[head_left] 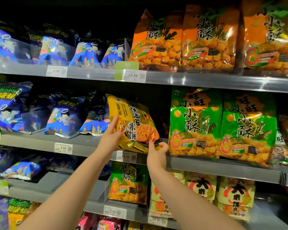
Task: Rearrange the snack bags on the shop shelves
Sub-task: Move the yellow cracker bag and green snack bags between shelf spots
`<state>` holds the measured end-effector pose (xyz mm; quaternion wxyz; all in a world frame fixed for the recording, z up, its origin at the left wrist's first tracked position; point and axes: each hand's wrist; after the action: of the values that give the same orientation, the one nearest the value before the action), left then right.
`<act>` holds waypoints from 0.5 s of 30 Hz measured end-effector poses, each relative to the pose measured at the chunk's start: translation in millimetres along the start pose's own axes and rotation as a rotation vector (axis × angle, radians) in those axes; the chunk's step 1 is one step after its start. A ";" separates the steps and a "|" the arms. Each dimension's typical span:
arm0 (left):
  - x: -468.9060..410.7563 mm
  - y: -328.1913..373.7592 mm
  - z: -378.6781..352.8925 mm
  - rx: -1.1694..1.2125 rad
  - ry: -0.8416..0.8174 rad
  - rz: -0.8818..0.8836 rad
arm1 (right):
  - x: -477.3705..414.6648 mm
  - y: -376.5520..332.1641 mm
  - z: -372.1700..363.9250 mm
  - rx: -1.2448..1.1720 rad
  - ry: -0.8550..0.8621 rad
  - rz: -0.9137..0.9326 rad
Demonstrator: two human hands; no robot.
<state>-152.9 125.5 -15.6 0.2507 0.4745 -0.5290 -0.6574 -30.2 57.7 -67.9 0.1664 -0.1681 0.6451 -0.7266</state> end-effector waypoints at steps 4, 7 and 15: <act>8.1 -9.3 8.6 0.111 0.020 -0.104 | 5.6 -2.3 5.0 0.145 0.059 0.156; 9.6 -4.5 17.6 0.186 0.125 -0.146 | 1.6 -8.7 2.6 0.189 0.143 0.325; -9.8 -8.6 59.8 0.165 0.312 -0.201 | -38.3 -23.3 -9.7 0.436 0.047 0.367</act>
<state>-200.4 163.7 -20.7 0.2231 0.6397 -0.4860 -0.5521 -1.3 86.5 -46.9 0.3122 0.0081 0.4971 -0.8095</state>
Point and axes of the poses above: each hand's wrist, its own x-axis away from the middle knuckle, its own z-axis out of the back of the hand, y = z × x, and after that the axes turned 3 degrees about -z, right-handed
